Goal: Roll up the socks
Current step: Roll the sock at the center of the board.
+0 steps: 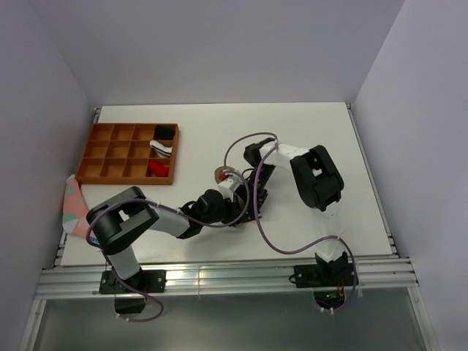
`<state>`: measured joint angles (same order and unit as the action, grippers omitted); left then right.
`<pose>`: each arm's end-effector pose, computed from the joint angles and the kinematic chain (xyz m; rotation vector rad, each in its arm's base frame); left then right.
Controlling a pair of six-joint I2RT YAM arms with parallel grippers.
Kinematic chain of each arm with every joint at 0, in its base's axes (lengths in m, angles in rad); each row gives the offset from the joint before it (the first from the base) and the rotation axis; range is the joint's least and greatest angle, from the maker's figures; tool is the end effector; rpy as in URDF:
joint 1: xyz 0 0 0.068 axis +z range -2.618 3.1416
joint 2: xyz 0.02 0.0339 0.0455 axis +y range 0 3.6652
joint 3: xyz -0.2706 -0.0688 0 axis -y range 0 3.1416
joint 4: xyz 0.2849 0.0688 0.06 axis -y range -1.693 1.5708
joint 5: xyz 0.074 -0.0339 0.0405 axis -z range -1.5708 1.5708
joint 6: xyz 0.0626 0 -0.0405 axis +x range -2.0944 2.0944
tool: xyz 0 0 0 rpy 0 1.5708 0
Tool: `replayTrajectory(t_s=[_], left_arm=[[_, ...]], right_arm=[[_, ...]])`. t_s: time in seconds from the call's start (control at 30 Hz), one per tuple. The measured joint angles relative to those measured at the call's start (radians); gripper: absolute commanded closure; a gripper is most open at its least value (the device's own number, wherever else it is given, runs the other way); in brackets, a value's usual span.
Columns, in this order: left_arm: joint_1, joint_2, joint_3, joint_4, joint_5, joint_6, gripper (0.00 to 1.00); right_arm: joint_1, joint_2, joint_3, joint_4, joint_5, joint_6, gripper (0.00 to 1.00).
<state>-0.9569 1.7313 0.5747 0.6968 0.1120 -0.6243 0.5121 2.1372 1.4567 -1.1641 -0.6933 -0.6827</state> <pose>0.1987 -0.2941 0.0835 0.4420 2.1684 -1.0629 0.3216 0.2266 0.0916 1.4366 -2.3554 -1.0241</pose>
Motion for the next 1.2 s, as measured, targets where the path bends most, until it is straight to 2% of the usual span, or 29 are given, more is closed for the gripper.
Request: replayTrajectory(t_s=[0.17,0.53,0.77,1.0,1.2], left_arm=[[0.0,0.012,-0.015,0.039,0.005,-0.054,1.0],[0.043,0.016,-0.096,0.135,0.055,-0.221,1.0],[0.116,0.019,-0.113,0.12,0.148,-0.328,1.0],[0.18,0.047,-0.013,-0.048,0.302,-0.341,1.0],[0.219,0.09,0.108,-0.238,0.43,-0.305,1.0]], right_arm=[[-0.01,-0.069,-0.06,0.075,0.004,0.064,0.47],[-0.169,-0.301,-0.178,0.305,0.093,0.142,0.46],[-0.177,-0.518,-0.323,0.395,0.126,0.097,0.44],[-0.116,-0.699,-0.489,0.493,0.172,-0.001,0.43],[0.089,-0.776,-0.65,0.61,0.275,-0.054,0.43]])
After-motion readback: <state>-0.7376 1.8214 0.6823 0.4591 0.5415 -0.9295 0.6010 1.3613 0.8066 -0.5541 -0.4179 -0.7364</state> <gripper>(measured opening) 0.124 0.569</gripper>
